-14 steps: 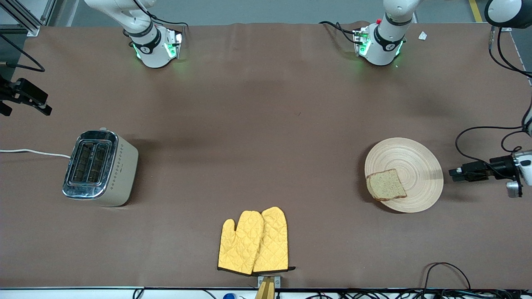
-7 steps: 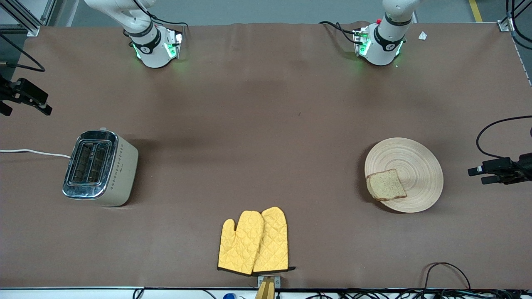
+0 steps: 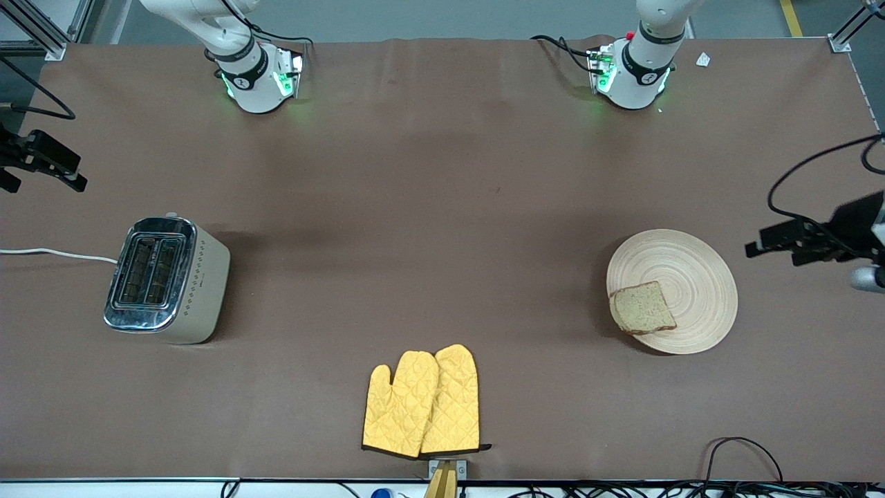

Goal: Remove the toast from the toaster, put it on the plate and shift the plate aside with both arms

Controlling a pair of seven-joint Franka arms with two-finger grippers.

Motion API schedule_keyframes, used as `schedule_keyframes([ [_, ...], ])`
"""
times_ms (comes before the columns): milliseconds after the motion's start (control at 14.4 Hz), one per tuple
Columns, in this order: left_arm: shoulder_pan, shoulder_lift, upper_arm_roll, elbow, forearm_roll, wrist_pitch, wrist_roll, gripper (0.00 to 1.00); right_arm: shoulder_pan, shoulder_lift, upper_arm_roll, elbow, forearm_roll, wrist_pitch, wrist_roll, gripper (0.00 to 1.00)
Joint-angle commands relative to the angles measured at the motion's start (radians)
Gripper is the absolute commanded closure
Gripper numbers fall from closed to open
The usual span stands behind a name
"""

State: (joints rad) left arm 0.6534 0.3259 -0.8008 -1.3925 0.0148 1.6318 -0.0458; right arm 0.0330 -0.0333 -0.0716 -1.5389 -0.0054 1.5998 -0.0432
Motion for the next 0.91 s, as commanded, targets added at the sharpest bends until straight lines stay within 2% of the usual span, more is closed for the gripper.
schedule_keyframes([
  [0,0.015,-0.076,-0.09,-0.028,0.092,-0.039,-0.113,0.0,-0.005,-0.019,0.007,-0.017,0.002,-0.001,0.014,0.0],
  [209,0.018,-0.093,-0.143,-0.022,0.113,-0.078,-0.158,0.0,-0.007,-0.019,0.007,-0.018,0.002,-0.001,0.014,0.0],
  [488,0.012,-0.152,-0.13,-0.02,0.131,-0.101,-0.138,0.0,-0.007,-0.019,0.006,-0.018,0.002,-0.001,0.014,0.0],
  [557,-0.017,-0.165,-0.124,-0.02,0.149,-0.101,-0.137,0.0,-0.007,-0.019,0.006,-0.018,0.002,-0.003,0.014,0.0],
  [627,-0.079,-0.172,-0.054,-0.02,0.163,-0.101,-0.126,0.0,-0.007,-0.019,0.006,-0.018,0.002,-0.003,0.014,0.0],
  [766,-0.283,-0.23,0.183,-0.026,0.142,-0.104,-0.118,0.0,-0.007,-0.019,0.004,-0.02,0.002,-0.001,0.014,0.0],
  [836,-0.352,-0.243,0.259,-0.029,0.134,-0.116,-0.115,0.0,-0.007,-0.019,0.004,-0.02,0.002,-0.001,0.014,0.0],
])
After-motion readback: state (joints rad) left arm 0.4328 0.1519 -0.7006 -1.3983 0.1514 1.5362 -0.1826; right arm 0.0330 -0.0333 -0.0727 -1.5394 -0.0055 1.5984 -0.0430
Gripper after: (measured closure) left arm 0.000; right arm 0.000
